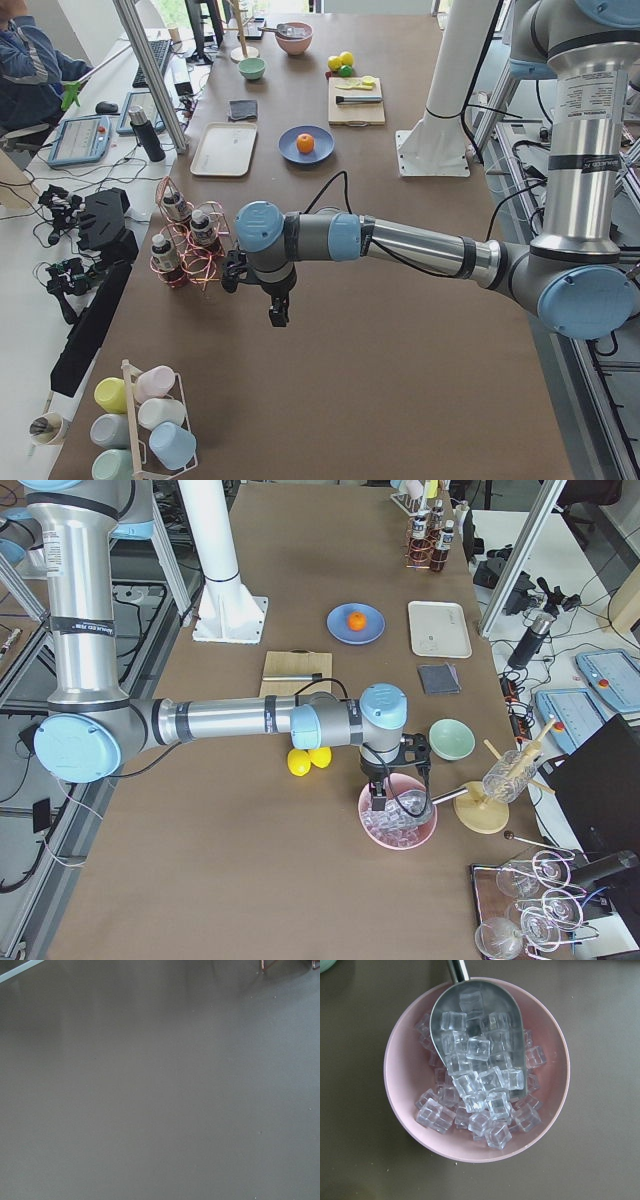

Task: Pick orange to plate

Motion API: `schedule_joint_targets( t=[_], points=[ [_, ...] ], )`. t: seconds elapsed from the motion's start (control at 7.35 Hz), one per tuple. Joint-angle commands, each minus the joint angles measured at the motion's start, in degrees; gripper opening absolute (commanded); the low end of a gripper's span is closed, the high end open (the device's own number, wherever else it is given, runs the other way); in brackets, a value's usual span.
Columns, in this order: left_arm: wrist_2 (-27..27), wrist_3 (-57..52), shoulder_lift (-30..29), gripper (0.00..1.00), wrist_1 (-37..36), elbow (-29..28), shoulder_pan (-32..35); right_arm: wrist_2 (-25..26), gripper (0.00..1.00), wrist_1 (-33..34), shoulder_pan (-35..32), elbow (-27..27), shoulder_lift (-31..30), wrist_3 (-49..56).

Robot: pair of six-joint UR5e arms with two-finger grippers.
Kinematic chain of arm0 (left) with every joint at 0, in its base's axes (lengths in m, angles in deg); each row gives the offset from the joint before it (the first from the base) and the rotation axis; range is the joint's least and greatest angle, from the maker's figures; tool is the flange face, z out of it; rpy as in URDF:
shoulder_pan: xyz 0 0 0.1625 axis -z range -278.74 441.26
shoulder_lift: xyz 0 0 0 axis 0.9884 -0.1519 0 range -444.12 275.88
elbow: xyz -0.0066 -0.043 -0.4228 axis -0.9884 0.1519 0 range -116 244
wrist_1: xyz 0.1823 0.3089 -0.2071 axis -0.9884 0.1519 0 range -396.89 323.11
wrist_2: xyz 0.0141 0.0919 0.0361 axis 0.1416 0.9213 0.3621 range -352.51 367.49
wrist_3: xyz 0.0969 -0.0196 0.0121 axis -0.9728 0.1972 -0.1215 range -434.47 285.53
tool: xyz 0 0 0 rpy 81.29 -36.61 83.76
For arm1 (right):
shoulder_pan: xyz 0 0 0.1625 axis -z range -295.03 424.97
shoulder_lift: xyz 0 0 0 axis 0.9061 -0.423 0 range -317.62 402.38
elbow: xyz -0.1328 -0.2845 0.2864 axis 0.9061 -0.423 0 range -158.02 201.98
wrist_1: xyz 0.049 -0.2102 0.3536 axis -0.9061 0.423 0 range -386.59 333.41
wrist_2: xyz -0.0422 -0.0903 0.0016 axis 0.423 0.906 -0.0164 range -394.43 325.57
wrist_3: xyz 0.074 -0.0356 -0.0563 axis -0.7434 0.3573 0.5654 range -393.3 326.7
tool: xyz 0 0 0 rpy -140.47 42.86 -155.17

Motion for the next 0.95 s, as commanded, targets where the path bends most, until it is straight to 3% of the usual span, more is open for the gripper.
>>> schedule_joint_targets(
  t=[0.0, 0.82],
  points=[
    [-0.01, 0.09, 0.01, 0.98, -0.03, -0.19, 0.14, -0.14, 1.0, -0.13, 0.12, -0.08, -0.56, 0.0],
    [-0.45, 0.0, 1.24, 0.98, 0.23, -0.11, 0.32, -0.4, 1.0, -0.48, 0.65, -0.61, -0.83, -0.17]
  ],
)
